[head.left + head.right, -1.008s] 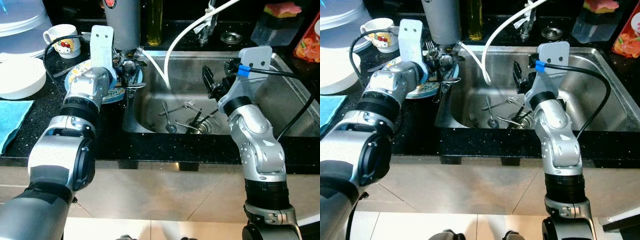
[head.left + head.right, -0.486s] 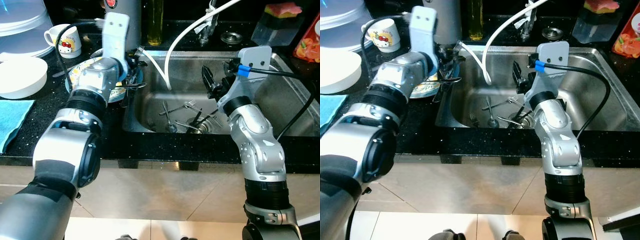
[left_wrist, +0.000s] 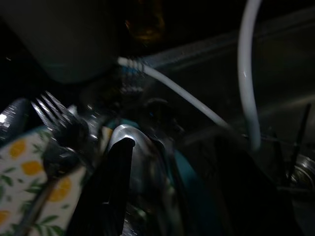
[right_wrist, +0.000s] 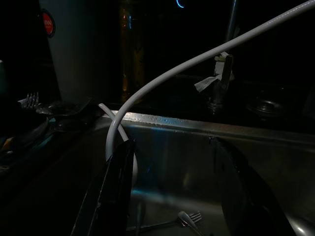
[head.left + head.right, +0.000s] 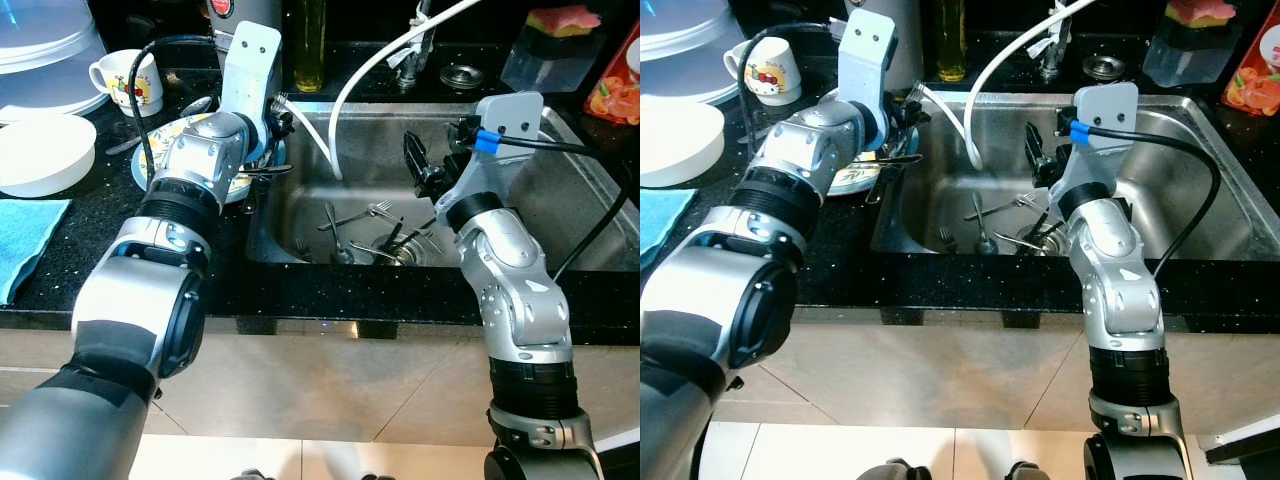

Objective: Kitchen organization

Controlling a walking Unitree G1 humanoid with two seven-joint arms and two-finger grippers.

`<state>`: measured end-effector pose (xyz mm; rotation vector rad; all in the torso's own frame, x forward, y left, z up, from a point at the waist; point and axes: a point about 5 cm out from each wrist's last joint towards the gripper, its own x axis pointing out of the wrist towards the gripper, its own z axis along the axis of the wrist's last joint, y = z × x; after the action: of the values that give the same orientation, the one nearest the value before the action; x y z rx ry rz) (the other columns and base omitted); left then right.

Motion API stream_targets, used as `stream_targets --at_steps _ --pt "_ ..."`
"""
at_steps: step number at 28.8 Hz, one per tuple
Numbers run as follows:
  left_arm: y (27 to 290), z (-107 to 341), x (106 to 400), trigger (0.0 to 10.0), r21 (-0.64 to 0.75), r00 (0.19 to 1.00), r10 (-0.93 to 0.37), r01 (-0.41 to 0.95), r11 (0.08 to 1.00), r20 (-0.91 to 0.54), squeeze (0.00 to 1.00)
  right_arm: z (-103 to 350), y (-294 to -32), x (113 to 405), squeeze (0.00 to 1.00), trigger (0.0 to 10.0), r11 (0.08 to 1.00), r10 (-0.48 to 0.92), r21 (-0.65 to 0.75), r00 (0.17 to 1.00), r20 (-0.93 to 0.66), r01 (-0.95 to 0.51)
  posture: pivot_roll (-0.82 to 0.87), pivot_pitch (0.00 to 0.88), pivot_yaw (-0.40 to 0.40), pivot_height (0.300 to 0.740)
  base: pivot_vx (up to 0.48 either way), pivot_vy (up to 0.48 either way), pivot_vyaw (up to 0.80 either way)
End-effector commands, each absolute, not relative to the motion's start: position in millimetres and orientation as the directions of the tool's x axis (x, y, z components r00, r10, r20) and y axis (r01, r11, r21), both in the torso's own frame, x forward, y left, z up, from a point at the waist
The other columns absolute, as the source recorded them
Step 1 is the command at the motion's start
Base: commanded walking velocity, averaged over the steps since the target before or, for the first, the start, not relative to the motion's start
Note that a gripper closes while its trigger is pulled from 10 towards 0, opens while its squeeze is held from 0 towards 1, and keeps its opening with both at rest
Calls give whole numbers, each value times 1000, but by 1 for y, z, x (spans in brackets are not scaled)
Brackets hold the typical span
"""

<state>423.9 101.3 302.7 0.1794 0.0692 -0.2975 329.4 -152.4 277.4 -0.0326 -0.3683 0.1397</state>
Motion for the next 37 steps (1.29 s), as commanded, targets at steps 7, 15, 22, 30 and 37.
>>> stream_targets --at_steps 7,15,22,30,37 --pt "91 304 408 10000 496 938 -346 296 816 9 0 275 -155 329 0 10000 992 129 -46 927 352 -120 66 96 49 740 0 0 0" --pt "89 297 398 10000 616 900 -429 379 690 -73 0 274 -152 330 0 10000 990 140 -44 926 350 -132 73 96 45 740 0 0 0" --pt "78 291 383 9647 664 838 -525 479 574 -150 0 274 -151 330 0 10000 990 143 -44 925 351 -137 70 94 46 740 0 0 0" --pt "76 281 372 10000 742 803 -550 510 435 -229 0 273 -151 329 0 10000 990 143 -45 926 349 -136 71 83 46 740 0 0 0" --pt "85 279 379 9686 823 862 -466 407 397 -201 0 274 -150 330 0 10000 989 148 -46 924 352 -141 73 76 46 740 0 0 0"
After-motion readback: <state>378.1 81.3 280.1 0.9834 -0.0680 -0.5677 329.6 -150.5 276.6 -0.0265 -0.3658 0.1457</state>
